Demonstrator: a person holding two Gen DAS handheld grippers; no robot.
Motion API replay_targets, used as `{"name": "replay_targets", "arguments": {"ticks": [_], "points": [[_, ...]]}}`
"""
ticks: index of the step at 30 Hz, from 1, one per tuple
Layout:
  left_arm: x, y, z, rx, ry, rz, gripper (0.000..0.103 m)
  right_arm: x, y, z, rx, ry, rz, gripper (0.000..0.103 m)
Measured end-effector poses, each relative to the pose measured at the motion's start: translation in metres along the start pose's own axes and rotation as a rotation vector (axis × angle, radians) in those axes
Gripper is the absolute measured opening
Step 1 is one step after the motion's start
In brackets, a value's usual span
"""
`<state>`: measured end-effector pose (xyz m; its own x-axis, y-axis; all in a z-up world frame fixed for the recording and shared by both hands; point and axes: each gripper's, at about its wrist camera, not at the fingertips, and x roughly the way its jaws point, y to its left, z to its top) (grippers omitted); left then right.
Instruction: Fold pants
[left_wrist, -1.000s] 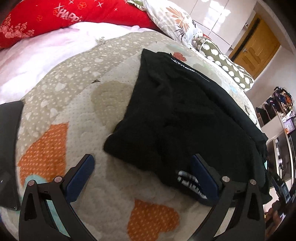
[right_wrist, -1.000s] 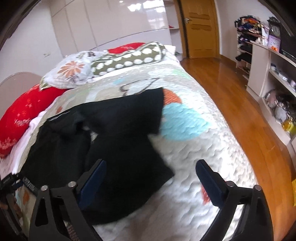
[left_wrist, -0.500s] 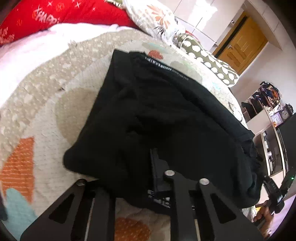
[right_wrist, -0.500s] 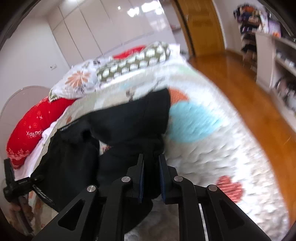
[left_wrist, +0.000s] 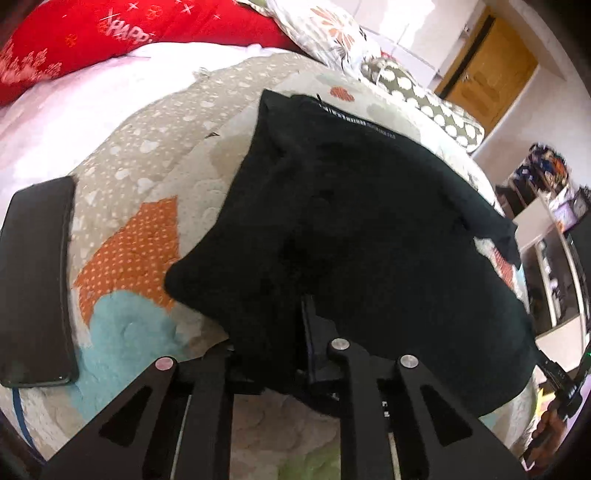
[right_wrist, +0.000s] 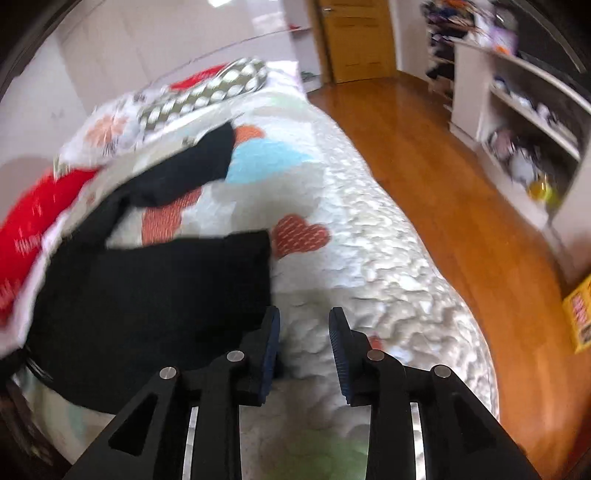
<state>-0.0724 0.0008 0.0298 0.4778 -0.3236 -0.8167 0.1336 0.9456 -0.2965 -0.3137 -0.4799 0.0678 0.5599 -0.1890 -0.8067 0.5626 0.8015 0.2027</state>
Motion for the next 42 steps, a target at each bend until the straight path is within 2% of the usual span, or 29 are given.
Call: {"name": "replay_targets", "arguments": {"ticks": [5,8,9,10,11,13,14,18,21,24,29,32,40,42], "points": [[-0.012,0.001,0.0,-0.003,-0.02,0.035,0.023,-0.01,0.014,0.008,-0.074,-0.048,0.022,0.037],[-0.021,0.007,-0.002,-0.003,-0.037,0.062,0.028,-0.009,0.045,0.004,-0.177,-0.059,0.111,0.038],[-0.023,0.01,-0.002,-0.008,-0.043,0.075,0.03,-0.007,0.056,-0.001,-0.221,-0.053,0.133,0.04],[-0.022,0.012,-0.003,-0.012,-0.043,0.087,0.034,-0.003,0.065,-0.006,-0.251,-0.042,0.143,0.048],[-0.02,0.016,-0.004,-0.023,-0.036,0.096,0.037,0.006,0.076,-0.012,-0.297,-0.01,0.139,0.06],[-0.017,0.02,-0.006,-0.043,-0.021,0.085,0.039,0.024,0.087,-0.022,-0.356,0.052,0.093,0.061],[-0.019,0.02,-0.007,-0.042,-0.02,0.087,0.039,0.026,0.092,-0.024,-0.374,0.044,0.071,0.063],[-0.043,0.008,-0.005,0.006,-0.071,0.128,0.042,0.012,0.097,-0.015,-0.361,0.03,0.105,0.063],[-0.059,-0.004,-0.001,0.047,-0.121,0.147,0.06,0.005,0.108,-0.008,-0.361,0.006,0.169,0.063],[-0.061,-0.02,0.006,0.084,-0.137,0.115,0.065,0.011,0.126,-0.006,-0.378,0.006,0.204,0.063],[-0.039,-0.043,0.011,0.119,-0.115,0.059,0.066,0.028,0.154,-0.009,-0.432,0.029,0.236,0.062],[-0.022,-0.054,0.011,0.139,-0.09,0.049,0.068,0.039,0.167,-0.012,-0.466,0.047,0.233,0.062],[0.026,-0.066,0.004,0.173,-0.017,0.087,0.068,0.057,0.176,-0.017,-0.514,0.082,0.213,0.063],[0.027,-0.07,0.003,0.19,-0.031,0.09,0.075,0.057,0.178,-0.013,-0.51,0.092,0.223,0.064]]}}
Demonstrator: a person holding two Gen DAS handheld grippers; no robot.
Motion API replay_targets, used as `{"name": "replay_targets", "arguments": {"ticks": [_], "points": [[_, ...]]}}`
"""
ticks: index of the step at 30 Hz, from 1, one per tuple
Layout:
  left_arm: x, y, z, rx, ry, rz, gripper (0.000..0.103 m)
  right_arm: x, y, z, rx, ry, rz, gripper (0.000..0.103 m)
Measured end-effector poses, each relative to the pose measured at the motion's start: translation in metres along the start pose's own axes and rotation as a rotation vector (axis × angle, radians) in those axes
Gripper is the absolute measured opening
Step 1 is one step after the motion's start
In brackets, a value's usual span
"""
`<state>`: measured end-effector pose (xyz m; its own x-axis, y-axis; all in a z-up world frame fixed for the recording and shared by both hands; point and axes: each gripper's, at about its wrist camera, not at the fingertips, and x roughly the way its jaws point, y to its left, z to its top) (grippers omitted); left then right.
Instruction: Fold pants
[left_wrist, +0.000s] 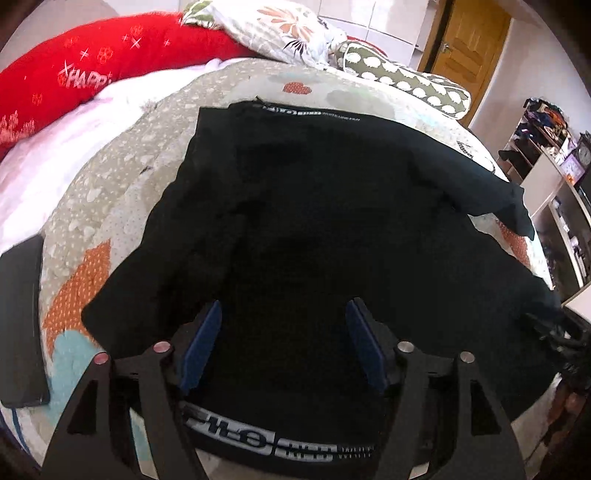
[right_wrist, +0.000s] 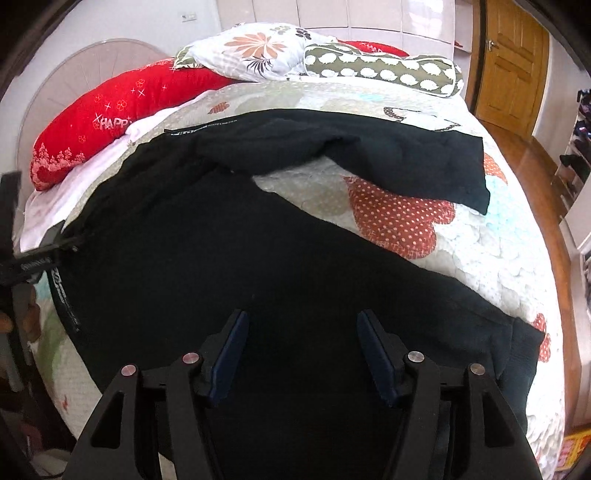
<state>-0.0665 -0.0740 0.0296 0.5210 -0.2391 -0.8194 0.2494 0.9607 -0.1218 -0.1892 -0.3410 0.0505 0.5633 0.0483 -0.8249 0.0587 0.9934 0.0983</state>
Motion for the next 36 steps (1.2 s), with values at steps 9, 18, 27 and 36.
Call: {"name": "replay_targets", "arguments": {"ticks": [9,18,27,36], "points": [[-0.002,-0.002,0.028,0.028,0.007,-0.034,0.08,-0.001,-0.008,0.057,-0.031,-0.072,0.03,0.066],[0.026,0.014,0.128,0.088,-0.029,-0.102,0.085,0.044,-0.021,0.156,-0.153,-0.097,-0.029,0.073],[0.102,0.007,0.194,0.247,0.076,-0.116,0.085,0.103,-0.033,0.216,-0.267,-0.049,-0.017,0.077],[0.152,-0.013,0.211,0.408,0.177,-0.065,0.089,0.147,-0.043,0.23,-0.349,0.084,0.035,0.08]]}}
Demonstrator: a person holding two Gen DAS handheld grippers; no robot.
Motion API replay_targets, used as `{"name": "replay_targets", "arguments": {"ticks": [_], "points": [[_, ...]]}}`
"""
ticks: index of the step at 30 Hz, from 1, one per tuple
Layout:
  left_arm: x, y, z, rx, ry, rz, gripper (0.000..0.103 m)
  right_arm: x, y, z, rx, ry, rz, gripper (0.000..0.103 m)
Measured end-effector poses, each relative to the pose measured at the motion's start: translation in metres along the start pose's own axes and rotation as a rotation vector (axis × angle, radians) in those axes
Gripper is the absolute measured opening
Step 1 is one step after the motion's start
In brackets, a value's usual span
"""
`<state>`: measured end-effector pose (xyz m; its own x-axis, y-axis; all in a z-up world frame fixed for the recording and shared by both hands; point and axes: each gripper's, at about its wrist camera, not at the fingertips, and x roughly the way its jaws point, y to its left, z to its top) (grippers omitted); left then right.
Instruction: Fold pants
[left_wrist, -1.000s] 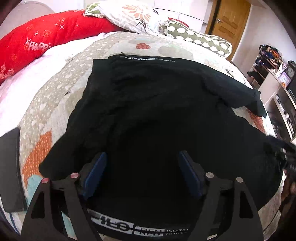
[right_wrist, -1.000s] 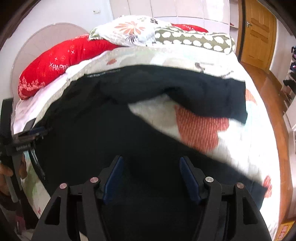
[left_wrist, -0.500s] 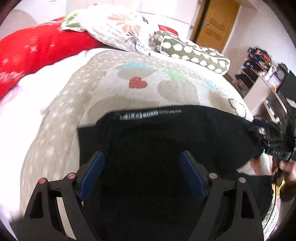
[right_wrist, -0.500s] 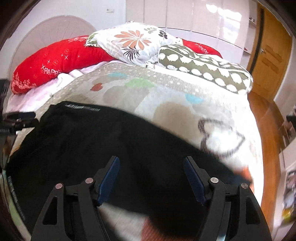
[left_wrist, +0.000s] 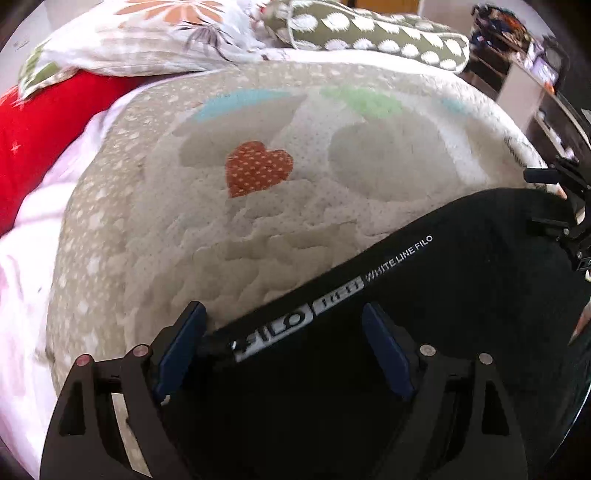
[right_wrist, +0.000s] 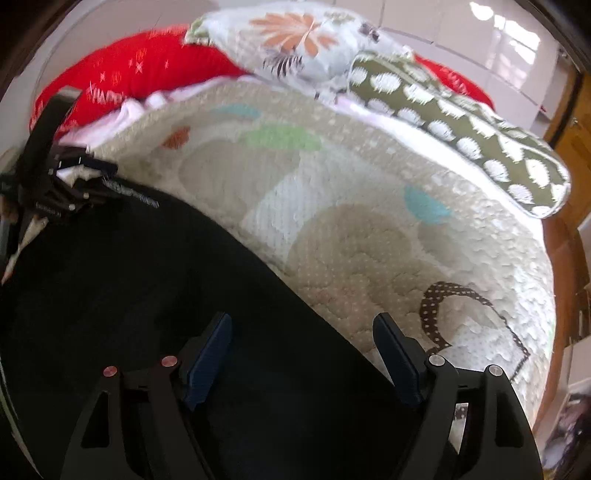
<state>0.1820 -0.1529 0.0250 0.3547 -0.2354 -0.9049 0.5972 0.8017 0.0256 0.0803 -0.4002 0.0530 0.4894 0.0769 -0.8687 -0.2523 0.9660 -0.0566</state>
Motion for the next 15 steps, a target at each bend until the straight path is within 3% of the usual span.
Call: {"name": "replay_targets", "arguments": {"ticks": [3,4,5,6,7,8,12,15], "points": [[0.003,-0.003,0.004,0.036,0.005,0.005,0.091,0.012,-0.002,-0.002,0.003,0.035,0.028,0.078],[0.003,-0.004,0.004,0.05,0.0,0.007,0.089,0.012,-0.001,-0.003,0.005,0.025,0.037,0.065],[0.002,-0.005,0.003,0.061,-0.004,0.003,0.086,0.01,0.001,-0.003,0.008,0.014,0.05,0.039],[0.0,-0.007,0.002,0.068,-0.012,-0.024,0.069,0.007,0.003,-0.003,0.01,0.002,0.052,0.023],[-0.005,-0.008,0.0,0.064,-0.022,-0.074,0.044,0.004,0.004,-0.002,0.013,-0.01,0.049,0.005],[-0.01,-0.011,-0.002,0.067,-0.045,-0.06,0.042,-0.002,0.008,-0.002,0.012,-0.03,0.037,0.005],[-0.028,-0.02,-0.017,0.07,-0.085,-0.019,0.02,-0.033,0.027,-0.007,-0.029,-0.112,-0.017,0.004],[-0.064,-0.022,-0.032,0.037,-0.158,-0.022,0.018,-0.078,0.046,-0.017,-0.05,-0.205,-0.024,0.004]]}}
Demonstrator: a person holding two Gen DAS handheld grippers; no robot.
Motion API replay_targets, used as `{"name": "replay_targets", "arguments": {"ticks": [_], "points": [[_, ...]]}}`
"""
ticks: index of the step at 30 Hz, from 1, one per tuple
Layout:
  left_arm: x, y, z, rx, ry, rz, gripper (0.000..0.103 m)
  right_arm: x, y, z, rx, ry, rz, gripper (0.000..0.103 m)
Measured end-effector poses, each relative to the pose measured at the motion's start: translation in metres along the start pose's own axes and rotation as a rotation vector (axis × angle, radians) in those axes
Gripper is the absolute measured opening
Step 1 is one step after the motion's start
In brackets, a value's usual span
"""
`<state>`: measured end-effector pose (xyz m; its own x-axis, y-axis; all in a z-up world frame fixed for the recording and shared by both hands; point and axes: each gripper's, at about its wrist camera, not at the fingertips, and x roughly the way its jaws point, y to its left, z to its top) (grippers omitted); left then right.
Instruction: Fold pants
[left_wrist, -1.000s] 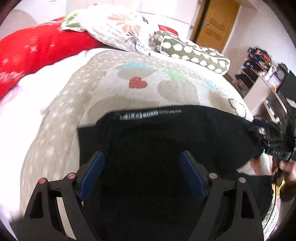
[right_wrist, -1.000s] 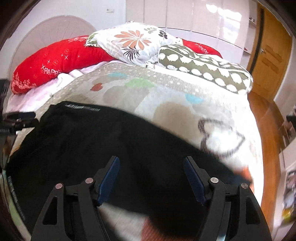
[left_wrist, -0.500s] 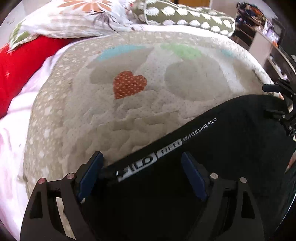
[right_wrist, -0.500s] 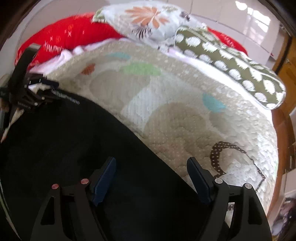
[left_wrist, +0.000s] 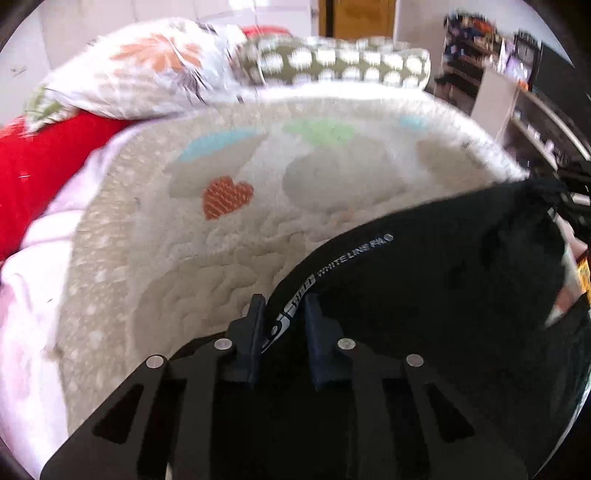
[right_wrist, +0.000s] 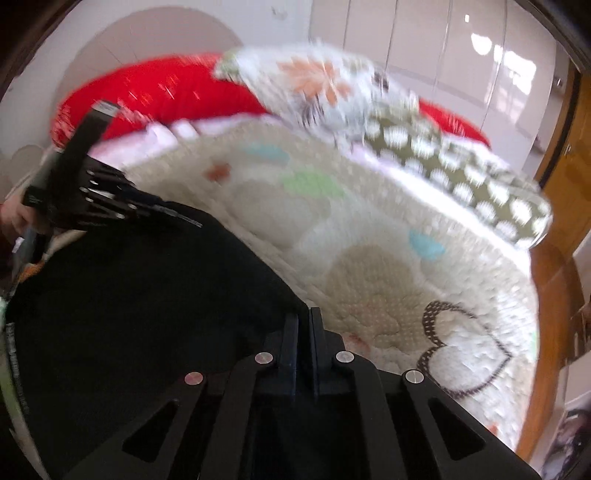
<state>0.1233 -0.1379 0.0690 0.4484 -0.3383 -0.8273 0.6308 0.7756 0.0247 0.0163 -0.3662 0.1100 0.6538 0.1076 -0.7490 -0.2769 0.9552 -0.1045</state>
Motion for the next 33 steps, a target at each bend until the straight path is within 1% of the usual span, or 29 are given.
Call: {"name": "replay_targets", "arguments": {"ticks": [3,5,6,7,8,9,11,12,14,16,17,18,20,21,22,23,24,25,26,27,29,30,33], "points": [[-0.055,-0.005,-0.017,-0.029,-0.072,-0.022,0.017,-0.055,0.024,-0.008,-0.045,-0.094,-0.011,0.004],[-0.1,-0.01,-0.04,-0.053,-0.132,-0.054,0.017,-0.099,0.044,-0.022,-0.066,-0.169,-0.004,0.004],[-0.115,-0.012,-0.05,-0.066,-0.152,-0.071,0.017,-0.115,0.052,-0.029,-0.071,-0.195,-0.001,0.004],[-0.128,-0.016,-0.063,-0.08,-0.162,-0.089,0.017,-0.131,0.062,-0.039,-0.079,-0.212,0.004,0.004],[-0.145,-0.022,-0.083,-0.104,-0.16,-0.108,0.017,-0.148,0.073,-0.052,-0.081,-0.224,0.015,0.004],[-0.149,-0.027,-0.093,-0.119,-0.162,-0.117,0.017,-0.159,0.082,-0.064,-0.074,-0.228,0.034,0.004],[-0.156,-0.04,-0.125,-0.144,-0.14,-0.124,0.017,-0.174,0.109,-0.097,-0.072,-0.194,0.072,0.004],[-0.157,-0.046,-0.144,-0.163,-0.119,-0.124,0.017,-0.175,0.117,-0.108,-0.07,-0.18,0.083,0.004],[-0.15,-0.054,-0.177,-0.209,-0.09,-0.143,0.017,-0.168,0.133,-0.145,-0.025,-0.112,0.132,0.004],[-0.138,-0.056,-0.196,-0.246,-0.039,-0.146,0.017,-0.148,0.137,-0.167,0.019,-0.041,0.137,0.004],[-0.136,-0.055,-0.205,-0.269,-0.025,-0.147,0.017,-0.136,0.136,-0.183,0.06,0.0,0.134,0.002],[-0.135,-0.05,-0.214,-0.306,-0.011,-0.155,0.017,-0.131,0.134,-0.191,0.092,0.02,0.14,0.002],[-0.145,-0.043,-0.222,-0.339,-0.023,-0.144,0.017,-0.129,0.128,-0.201,0.169,0.034,0.166,0.003],[-0.154,-0.037,-0.224,-0.357,-0.042,-0.126,0.017,-0.132,0.127,-0.202,0.181,0.029,0.158,0.003],[-0.161,-0.03,-0.223,-0.371,-0.054,-0.112,0.02,-0.136,0.128,-0.199,0.178,0.022,0.132,0.01],[-0.169,-0.024,-0.221,-0.382,-0.068,-0.101,0.024,-0.142,0.13,-0.193,0.165,0.015,0.11,0.019],[-0.177,-0.018,-0.218,-0.391,-0.085,-0.084,0.042,-0.147,0.132,-0.189,0.156,0.006,0.118,0.024],[-0.184,-0.013,-0.216,-0.4,-0.103,-0.058,0.066,-0.151,0.135,-0.184,0.146,-0.011,0.134,0.032],[-0.19,-0.007,-0.212,-0.416,-0.129,-0.023,0.075,-0.156,0.142,-0.176,0.131,-0.036,0.15,0.037],[-0.191,-0.003,-0.211,-0.427,-0.15,-0.005,0.081,-0.157,0.147,-0.169,0.12,-0.053,0.159,0.038],[-0.187,0.002,-0.205,-0.433,-0.156,0.017,0.081,-0.152,0.169,-0.146,0.069,-0.094,0.208,0.039],[-0.181,0.004,-0.2,-0.434,-0.145,0.019,0.083,-0.15,0.18,-0.142,0.051,-0.102,0.219,0.039],[-0.155,0.008,-0.189,-0.451,-0.102,0.046,0.083,-0.123,0.217,-0.119,-0.035,-0.122,0.243,0.039]]}}
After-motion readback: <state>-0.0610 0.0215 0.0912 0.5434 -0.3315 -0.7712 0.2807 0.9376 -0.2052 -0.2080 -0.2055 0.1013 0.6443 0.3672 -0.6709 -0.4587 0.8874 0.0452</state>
